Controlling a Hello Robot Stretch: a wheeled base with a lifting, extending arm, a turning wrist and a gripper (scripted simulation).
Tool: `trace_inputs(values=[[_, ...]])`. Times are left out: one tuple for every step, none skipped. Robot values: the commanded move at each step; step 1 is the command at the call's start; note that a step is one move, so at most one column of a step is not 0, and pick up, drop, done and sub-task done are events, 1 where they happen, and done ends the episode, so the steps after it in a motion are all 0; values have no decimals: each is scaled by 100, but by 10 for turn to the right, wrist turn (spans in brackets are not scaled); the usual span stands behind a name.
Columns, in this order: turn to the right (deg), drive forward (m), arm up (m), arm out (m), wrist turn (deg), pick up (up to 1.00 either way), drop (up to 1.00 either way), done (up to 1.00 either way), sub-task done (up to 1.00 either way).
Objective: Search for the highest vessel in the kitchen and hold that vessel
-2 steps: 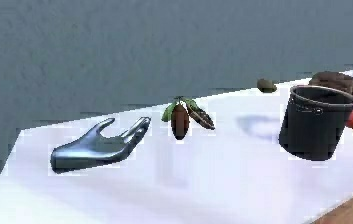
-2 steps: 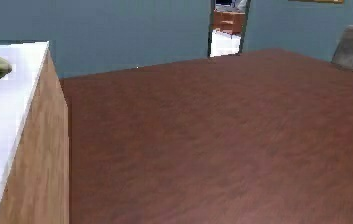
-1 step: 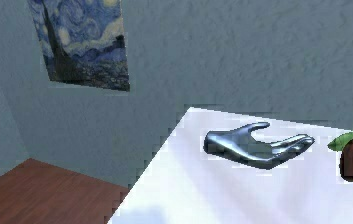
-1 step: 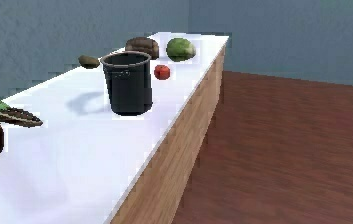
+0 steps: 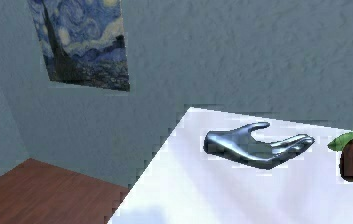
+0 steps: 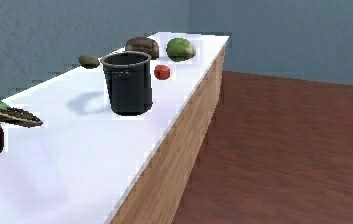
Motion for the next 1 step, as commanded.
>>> trace_inputs(values=[[0,0,38,0,0,0,0,0,0]])
